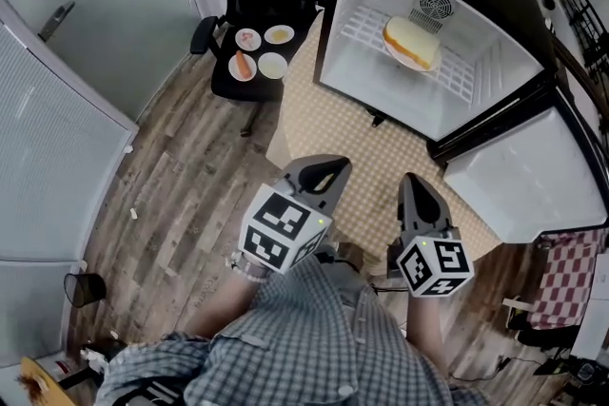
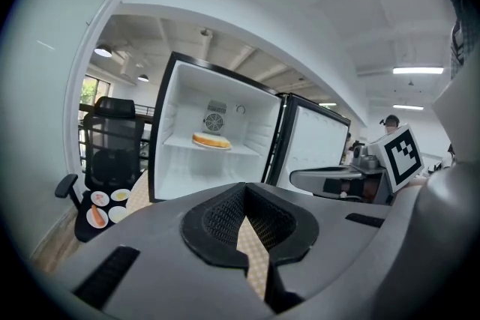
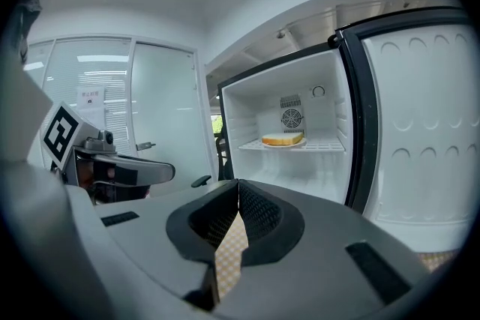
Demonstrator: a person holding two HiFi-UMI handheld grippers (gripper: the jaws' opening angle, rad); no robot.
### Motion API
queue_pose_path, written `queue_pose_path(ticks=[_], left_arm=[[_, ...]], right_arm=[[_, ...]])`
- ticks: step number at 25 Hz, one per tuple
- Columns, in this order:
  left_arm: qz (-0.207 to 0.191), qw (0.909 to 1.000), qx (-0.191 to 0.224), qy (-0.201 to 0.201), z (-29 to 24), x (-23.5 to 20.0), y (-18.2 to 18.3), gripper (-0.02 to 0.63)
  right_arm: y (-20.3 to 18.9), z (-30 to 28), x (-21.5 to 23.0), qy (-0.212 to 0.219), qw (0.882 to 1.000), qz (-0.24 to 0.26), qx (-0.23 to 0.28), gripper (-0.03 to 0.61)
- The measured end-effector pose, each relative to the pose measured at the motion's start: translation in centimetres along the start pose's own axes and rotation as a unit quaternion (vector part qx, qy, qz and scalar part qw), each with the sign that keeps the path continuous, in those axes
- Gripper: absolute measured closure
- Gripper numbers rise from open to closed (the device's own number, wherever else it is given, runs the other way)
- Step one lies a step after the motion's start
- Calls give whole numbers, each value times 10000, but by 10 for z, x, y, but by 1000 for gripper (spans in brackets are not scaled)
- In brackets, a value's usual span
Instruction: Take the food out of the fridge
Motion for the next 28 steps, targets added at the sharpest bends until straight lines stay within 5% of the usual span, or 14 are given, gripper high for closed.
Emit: queue_pose_path(ticks=[7,18,28], left_arm=[[-89,9999,38,-74,-46,-2,19,607],[441,9990,104,29,-118,-27,41,607],[1474,9889,164,42,-179,-46,51,607]], right_arm=[[5,-15,34,-37,9999,89,-66,569],[7,-36,68,38,9995,196,-230,569],[1,-50,88,43,9992,169,-368,569]])
Point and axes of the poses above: the fingertips, and each gripper's own axes: z backward along the fingers, x to its right, y out of its top, the point moved 5 cm from there along z, backward along the fingers, and after that the axes turned 6 degrees about y, right-handed, at the moved point
